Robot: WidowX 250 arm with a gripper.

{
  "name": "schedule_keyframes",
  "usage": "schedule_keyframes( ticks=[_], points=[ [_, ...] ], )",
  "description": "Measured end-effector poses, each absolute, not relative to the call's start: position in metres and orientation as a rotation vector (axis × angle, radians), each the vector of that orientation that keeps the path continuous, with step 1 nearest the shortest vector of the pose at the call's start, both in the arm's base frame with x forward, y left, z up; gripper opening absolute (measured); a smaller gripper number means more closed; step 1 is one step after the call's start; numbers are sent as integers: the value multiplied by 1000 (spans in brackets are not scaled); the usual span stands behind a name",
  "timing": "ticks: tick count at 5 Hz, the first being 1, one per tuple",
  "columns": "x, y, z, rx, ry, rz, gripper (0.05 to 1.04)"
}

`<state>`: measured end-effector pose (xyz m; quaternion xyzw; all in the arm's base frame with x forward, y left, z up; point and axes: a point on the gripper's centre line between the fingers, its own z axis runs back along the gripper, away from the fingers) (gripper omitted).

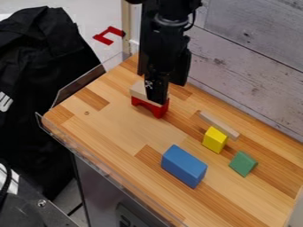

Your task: Put the rectangular block on top of the blue rectangular block

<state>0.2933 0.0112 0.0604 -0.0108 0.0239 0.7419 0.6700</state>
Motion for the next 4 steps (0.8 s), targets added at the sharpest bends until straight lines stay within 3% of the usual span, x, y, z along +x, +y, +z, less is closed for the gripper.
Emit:
schedule_keyframes(
  ticks=[2,4],
  points=[
    [297,31,44,-19,85,1729,1000],
    [310,59,47,-114,63,1796,1000]
  ],
)
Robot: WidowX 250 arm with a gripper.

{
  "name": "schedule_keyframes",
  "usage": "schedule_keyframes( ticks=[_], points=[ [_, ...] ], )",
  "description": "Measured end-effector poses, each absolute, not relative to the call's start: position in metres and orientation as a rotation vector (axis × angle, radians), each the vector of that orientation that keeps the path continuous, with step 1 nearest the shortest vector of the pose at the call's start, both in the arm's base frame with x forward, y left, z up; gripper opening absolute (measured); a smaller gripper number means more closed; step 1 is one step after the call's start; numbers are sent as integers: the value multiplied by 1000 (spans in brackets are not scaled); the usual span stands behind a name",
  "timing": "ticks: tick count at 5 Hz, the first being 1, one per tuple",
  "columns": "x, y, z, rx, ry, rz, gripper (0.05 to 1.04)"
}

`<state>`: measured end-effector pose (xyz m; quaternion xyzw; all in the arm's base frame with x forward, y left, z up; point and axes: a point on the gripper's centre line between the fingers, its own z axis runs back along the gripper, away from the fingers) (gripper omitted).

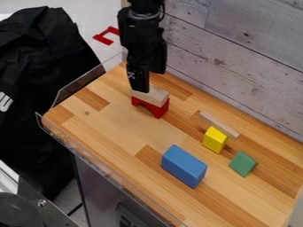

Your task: Put the rectangular block on top of the blue rectangular block

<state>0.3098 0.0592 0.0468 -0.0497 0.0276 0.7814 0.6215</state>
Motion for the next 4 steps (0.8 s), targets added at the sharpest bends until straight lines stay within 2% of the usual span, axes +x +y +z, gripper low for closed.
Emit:
schedule_keyframes(
  ticks=[2,3,4],
  points=[
    [315,54,36,-160,93,1793,1000],
    [319,52,27,-220,95,1786,1000],
    [318,56,19,-209,110,1797,1000]
  ],
)
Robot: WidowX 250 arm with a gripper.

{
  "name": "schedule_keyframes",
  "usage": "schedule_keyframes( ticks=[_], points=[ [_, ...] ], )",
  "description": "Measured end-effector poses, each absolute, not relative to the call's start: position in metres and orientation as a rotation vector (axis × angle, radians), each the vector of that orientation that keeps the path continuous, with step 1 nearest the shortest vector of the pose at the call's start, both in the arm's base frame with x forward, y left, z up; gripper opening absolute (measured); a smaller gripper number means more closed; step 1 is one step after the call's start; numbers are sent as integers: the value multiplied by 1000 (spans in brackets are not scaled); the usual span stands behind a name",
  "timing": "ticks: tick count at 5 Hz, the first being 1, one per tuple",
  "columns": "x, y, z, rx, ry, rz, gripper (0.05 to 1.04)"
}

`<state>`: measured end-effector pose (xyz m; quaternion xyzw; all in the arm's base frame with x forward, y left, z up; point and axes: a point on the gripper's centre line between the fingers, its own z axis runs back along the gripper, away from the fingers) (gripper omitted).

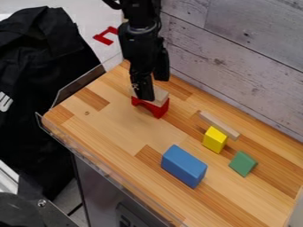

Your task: Put the rectangular block on top of the blue rectangular block

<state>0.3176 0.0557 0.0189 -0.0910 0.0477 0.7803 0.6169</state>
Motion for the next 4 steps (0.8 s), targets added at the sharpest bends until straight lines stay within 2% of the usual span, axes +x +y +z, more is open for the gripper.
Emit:
schedule_keyframes(
  ticks=[1,4],
  points=[
    [320,63,19,-140,111,1817,1000],
    [318,64,5,-108,156,1828,1000]
  ],
)
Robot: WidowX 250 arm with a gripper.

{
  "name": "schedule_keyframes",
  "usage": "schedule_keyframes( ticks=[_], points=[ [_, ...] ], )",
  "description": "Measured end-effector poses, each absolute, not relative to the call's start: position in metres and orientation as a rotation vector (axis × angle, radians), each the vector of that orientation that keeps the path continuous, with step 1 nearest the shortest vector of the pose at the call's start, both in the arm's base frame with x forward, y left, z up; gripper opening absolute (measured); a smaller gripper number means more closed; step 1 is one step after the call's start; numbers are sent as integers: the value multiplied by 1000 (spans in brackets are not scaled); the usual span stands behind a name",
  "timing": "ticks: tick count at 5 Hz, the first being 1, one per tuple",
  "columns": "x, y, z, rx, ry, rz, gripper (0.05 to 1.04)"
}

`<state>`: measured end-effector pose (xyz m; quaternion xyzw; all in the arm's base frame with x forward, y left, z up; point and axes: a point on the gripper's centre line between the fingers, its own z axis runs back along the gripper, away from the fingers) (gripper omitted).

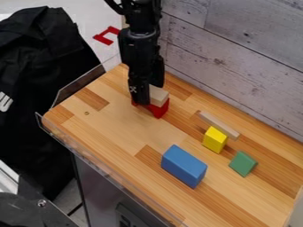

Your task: Put the rectangular block on top of the blue rectangular block

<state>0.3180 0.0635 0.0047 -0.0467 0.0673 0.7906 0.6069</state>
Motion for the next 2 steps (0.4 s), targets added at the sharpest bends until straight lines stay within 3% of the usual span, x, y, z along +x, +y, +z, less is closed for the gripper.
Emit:
schedule_keyframes(
  ticks=[1,2],
  points=[
    [321,63,3,-118,145,1831,958],
    [320,63,1,-116,153,1833,679]
  ],
)
